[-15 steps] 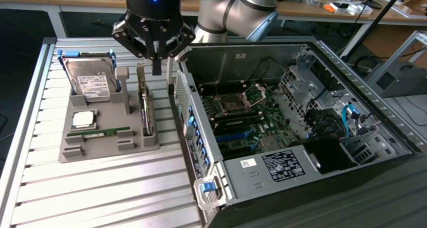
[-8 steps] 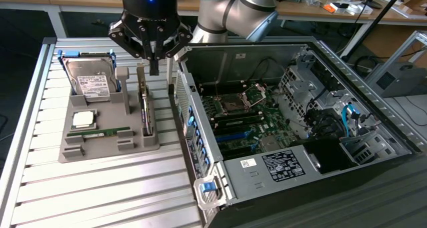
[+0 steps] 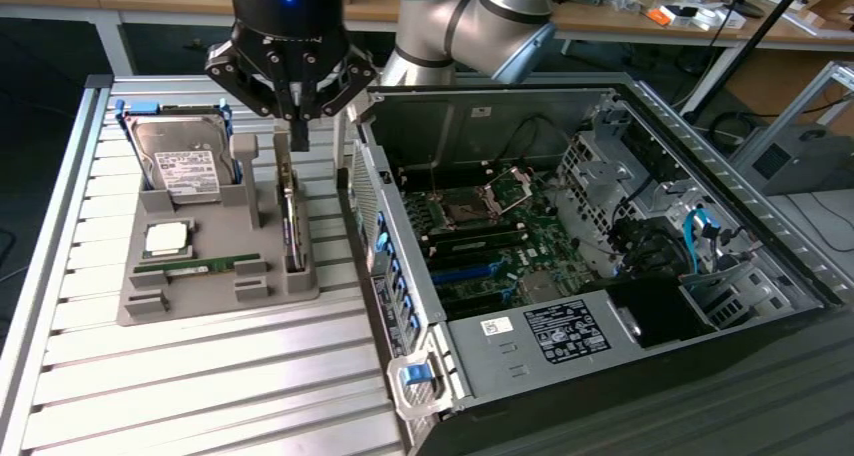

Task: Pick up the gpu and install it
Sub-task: 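Reach for the gpu, then pick up the gpu and move the gpu toward the slot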

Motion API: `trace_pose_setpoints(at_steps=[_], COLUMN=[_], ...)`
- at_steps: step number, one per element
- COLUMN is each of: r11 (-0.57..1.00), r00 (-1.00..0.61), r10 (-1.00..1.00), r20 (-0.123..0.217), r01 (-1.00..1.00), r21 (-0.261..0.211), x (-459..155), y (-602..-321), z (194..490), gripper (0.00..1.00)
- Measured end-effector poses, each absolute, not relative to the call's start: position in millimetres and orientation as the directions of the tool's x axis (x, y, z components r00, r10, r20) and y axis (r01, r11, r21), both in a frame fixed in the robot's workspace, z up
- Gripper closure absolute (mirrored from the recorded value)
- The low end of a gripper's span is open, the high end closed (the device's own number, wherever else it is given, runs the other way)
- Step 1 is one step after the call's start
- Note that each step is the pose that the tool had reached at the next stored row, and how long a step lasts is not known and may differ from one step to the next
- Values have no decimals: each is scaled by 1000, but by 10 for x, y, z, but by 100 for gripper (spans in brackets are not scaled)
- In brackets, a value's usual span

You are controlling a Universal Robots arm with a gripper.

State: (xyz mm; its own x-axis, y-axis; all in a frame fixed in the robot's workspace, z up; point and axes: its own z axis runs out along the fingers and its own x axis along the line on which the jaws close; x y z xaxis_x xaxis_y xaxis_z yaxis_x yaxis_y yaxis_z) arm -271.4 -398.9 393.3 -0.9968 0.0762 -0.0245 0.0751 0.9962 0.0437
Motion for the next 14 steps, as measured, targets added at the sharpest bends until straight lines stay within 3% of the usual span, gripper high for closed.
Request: trace_pose_setpoints(at_steps=[14], r11=[996], r00=[-997], r10=[76], r20=[-24], r01=[75], r21=[44], x=[-2750], y=[-3989], z=[3933], gripper=[89])
